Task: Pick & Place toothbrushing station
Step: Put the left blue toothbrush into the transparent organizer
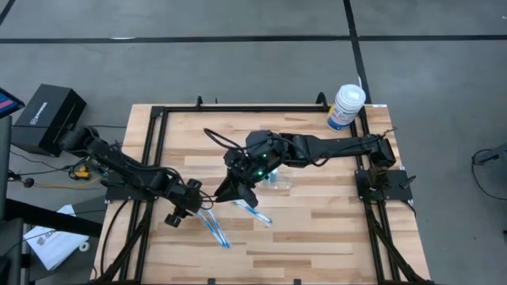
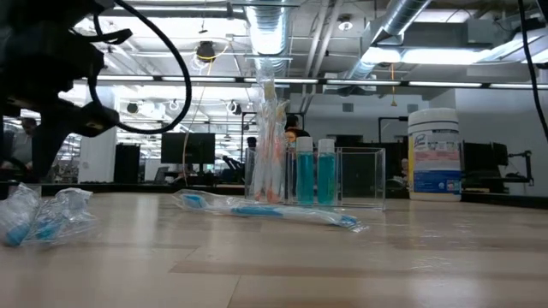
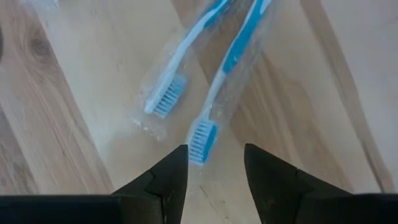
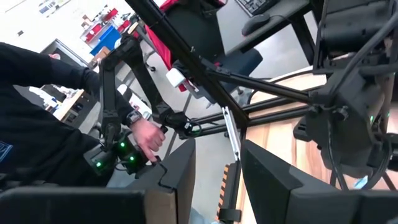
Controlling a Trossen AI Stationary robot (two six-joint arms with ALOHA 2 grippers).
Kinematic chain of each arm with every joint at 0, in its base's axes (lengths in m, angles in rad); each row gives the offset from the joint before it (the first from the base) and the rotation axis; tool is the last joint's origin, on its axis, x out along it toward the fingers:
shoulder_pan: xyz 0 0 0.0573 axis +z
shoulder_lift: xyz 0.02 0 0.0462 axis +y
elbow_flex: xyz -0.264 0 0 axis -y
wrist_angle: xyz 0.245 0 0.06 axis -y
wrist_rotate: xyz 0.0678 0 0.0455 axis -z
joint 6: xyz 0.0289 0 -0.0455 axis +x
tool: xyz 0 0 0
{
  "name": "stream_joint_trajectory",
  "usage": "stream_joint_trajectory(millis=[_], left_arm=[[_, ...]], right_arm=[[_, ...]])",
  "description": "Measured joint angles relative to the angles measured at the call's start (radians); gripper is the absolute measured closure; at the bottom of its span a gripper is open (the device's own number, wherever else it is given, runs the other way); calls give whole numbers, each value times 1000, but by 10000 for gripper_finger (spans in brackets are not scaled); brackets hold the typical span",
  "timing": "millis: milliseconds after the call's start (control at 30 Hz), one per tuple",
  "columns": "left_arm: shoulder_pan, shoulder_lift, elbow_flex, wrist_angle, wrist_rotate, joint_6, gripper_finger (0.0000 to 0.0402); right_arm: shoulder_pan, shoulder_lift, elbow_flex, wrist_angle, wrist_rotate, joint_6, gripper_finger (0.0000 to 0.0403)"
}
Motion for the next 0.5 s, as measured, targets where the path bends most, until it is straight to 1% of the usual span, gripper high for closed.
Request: stream_joint_trajectory(millis=[333,500], left_arm=[[0,2,-63,48,-3,-1,254],[0,2,-64,81,-46,-2,255]], right_arm=[[-2,0,0,21,0,4,285],[-5,0,0,22,0,4,285]])
